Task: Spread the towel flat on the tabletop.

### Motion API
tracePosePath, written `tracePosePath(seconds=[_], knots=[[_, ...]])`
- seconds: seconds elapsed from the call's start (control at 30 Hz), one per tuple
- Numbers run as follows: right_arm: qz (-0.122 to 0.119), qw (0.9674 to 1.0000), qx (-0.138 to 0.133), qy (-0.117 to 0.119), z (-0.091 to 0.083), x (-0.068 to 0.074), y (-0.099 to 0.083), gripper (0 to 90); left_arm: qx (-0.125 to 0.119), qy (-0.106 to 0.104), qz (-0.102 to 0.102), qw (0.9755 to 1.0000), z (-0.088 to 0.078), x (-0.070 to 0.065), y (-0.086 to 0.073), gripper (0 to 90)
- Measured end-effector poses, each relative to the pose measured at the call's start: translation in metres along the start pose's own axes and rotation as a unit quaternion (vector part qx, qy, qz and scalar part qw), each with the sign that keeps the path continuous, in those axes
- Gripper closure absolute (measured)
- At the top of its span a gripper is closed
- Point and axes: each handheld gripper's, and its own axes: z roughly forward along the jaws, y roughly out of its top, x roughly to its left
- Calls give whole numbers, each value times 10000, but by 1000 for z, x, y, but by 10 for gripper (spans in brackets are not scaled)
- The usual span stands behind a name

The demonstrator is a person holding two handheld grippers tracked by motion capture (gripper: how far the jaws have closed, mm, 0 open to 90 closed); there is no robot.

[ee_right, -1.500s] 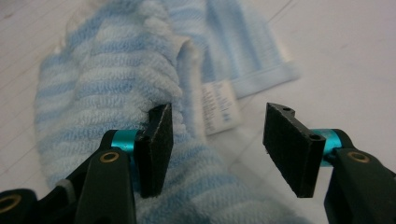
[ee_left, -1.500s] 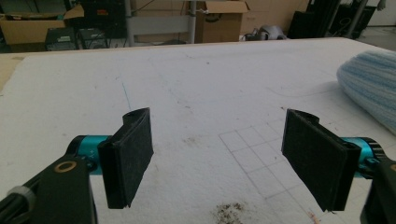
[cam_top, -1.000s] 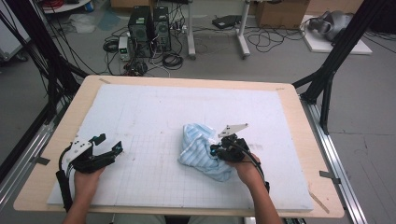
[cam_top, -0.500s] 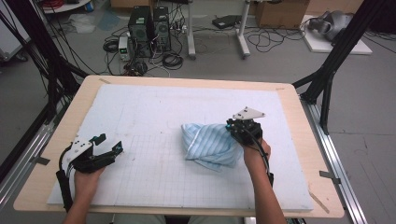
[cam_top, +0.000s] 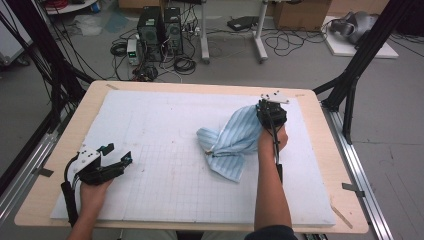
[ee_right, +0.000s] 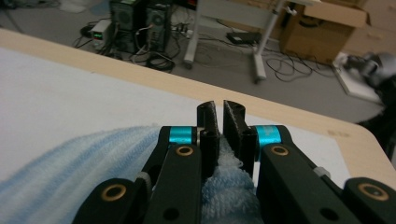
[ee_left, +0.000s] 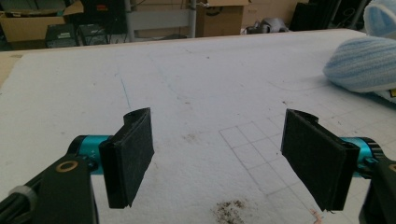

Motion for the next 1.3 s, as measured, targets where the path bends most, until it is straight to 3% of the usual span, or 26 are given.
tracePosePath(seconds=[0.2, 0.23, 0.27, 0.33, 0.43, 0.5, 0.53, 0.57, 0.63, 0.7, 0.73, 0.77, 0.87, 0.93, 1.1, 1.17, 1.2, 1.3], knots=[[191, 9990, 217, 333, 8, -2, -7, 747, 26, -18, 0, 10000, 1, 0, 0, 255], [198, 9983, 208, 506, 6, 1, -9, 658, 35, -17, 14, 10000, 1, -1, 0, 255], [198, 9983, 208, 506, 6, 1, -9, 658, 37, -20, 19, 10000, 1, -1, 0, 255], [216, 9975, 187, 651, -1, 4, -11, 531, 77, -75, 39, 9999, 1, 0, 1, 254], [192, 9974, 115, 685, -10, 4, -12, 483, 122, -86, 21, 9999, 2, 0, 1, 250], [248, 9951, -53, 952, -27, 3, -15, 430, 149, -94, 58, 9998, 3, 0, 2, 250], [248, 9951, -53, 952, -27, 3, -15, 430, 149, -108, 85, 9998, 3, -1, 2, 250], [238, 9937, -85, 1090, -40, 3, -21, 411, 205, -143, 128, 9996, 4, -2, 2, 276], [210, 9926, -87, 1192, -46, 3, -25, 402, 394, -301, 42, 9988, 8, -4, 5, 268], [144, 9914, -125, 1298, -59, 3, -34, 375, 346, -491, -107, 9981, 13, -8, 8, 242], [120, 9892, -71, 1456, -69, 2, -47, 328, 333, -631, -35, 9974, 17, -16, 13, 237], [120, 9892, -71, 1456, -69, 2, -47, 328, 333, -631, -35, 9974, 17, -16, 13, 227], [8, 9875, 56, 1578, -82, 2, -67, 253, 358, -1061, 234, 9934, 31, -35, 27, 225], [-32, 9870, 100, 1605, -85, 2, -73, 229, 376, -1132, 299, 9924, 34, -39, 31, 229], [-206, 9813, 149, 1909, -101, 4, -99, 170, 419, -1427, 384, 9881, 53, -57, 47, 234], [-228, 9785, 180, 2041, -106, 4, -105, 166, 479, -1572, 502, 9851, 65, -70, 55, 252], [-249, 9778, 207, 2069, -108, 4, -108, 161, 479, -1572, 502, 9851, 65, -70, 55, 269], [-257, 9773, 208, 2092, -113, 4, -115, 153, 568, -1741, 550, 9815, 78, -83, 61, 287]])
